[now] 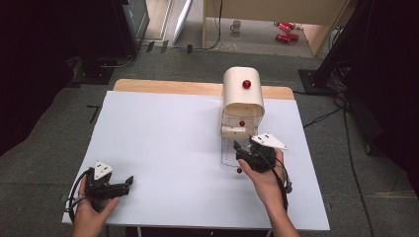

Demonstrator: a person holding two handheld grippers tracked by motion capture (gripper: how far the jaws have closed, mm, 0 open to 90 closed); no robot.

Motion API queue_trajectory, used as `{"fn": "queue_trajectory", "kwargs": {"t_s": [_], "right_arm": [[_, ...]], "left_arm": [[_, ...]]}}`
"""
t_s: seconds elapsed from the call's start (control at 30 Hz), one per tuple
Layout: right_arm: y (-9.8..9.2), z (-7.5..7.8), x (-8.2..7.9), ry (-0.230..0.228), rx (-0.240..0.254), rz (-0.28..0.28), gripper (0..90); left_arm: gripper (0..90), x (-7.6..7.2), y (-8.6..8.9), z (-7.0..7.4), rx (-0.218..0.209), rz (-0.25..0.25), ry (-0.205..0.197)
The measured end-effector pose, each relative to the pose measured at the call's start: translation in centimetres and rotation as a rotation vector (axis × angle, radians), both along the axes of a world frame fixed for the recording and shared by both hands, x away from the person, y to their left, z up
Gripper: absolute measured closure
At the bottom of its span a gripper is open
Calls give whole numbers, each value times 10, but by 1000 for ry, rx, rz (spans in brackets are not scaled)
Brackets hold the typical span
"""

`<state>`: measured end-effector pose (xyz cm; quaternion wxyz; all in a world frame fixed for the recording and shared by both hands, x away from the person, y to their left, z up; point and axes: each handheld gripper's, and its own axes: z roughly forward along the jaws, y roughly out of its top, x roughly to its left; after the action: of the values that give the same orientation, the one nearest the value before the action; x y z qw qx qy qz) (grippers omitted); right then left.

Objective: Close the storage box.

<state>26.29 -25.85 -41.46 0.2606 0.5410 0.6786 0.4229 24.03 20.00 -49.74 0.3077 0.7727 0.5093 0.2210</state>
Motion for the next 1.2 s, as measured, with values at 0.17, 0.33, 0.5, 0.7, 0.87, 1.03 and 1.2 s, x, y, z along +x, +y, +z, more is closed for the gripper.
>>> {"fn": "queue_trajectory", "kwargs": {"t_s": [0.17, 0.33, 0.5, 0.7, 0.87, 1.03, 1.2], "right_arm": [[0, -5, -16, -6, -6, 7, 361], [1, -11, -33, -7, -12, 16, 326], [1, -18, -51, -9, -13, 20, 322], [-3, -26, -67, 1, -4, 21, 336], [-7, -36, -77, 11, 3, 17, 352], [-10, -50, -87, 36, 9, 11, 389], [-8, -58, -91, 70, 20, 33, 482]], "left_arm": [[68, 0, 0, 0, 0, 0, 0], [68, 0, 0, 0, 0, 0, 0], [68, 0, 0, 0, 0, 0, 0], [68, 0, 0, 0, 0, 0, 0], [68, 0, 0, 0, 0, 1, 0], [68, 0, 0, 0, 0, 0, 0], [68, 0, 0, 0, -1, 1, -1]]}}
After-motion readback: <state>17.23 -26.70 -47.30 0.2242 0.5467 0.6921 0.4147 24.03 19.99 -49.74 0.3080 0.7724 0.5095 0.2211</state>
